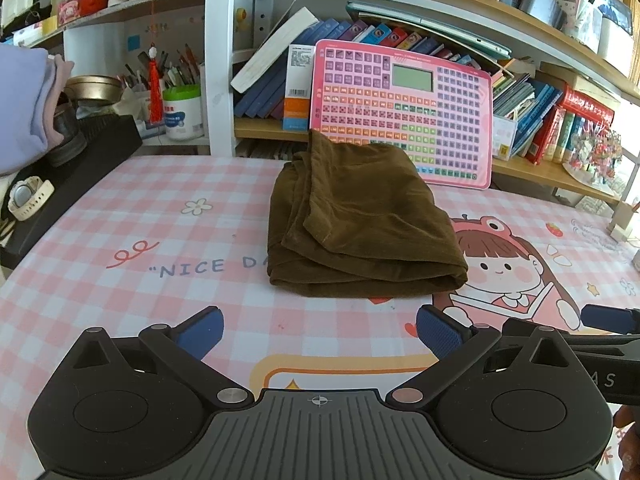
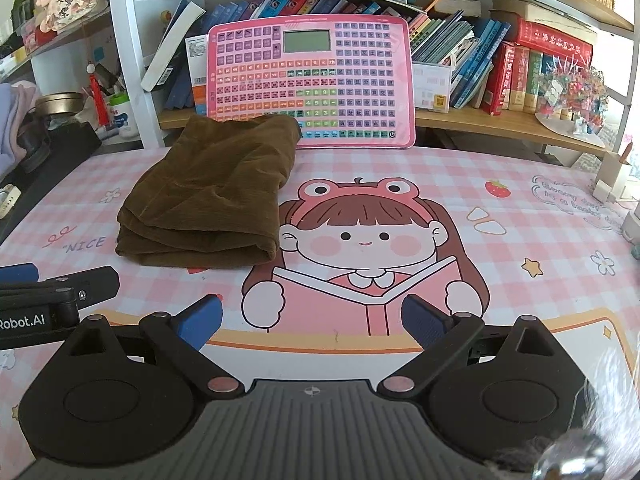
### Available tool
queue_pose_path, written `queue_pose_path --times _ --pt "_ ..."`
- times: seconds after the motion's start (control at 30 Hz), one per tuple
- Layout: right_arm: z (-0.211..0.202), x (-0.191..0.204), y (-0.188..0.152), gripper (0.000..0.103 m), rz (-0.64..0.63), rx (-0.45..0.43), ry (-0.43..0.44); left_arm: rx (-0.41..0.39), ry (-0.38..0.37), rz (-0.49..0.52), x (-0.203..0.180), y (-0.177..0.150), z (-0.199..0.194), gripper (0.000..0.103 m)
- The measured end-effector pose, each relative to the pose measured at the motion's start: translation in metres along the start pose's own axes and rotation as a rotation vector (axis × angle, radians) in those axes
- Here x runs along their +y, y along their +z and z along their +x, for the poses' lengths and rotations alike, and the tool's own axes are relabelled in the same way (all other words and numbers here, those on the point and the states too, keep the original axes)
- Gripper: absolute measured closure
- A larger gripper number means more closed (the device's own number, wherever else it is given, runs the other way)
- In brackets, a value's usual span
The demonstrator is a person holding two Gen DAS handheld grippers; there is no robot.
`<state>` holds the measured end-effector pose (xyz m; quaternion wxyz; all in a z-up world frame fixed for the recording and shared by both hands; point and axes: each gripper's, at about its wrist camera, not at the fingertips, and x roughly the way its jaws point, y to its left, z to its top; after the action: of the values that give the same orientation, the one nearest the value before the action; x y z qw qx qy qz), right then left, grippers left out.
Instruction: Fold clothes
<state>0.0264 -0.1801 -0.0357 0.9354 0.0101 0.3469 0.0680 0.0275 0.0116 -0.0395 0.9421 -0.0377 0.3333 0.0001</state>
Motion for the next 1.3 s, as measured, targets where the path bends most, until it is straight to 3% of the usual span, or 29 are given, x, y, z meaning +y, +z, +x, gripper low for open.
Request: queue_pose_path --times 1.3 --pt "-0.0022 0.0054 0.0011 0.005 -0.003 -0.007 -0.001 0.006 0.007 0.007 0.0053 -0.0002 -0.0009 0.000"
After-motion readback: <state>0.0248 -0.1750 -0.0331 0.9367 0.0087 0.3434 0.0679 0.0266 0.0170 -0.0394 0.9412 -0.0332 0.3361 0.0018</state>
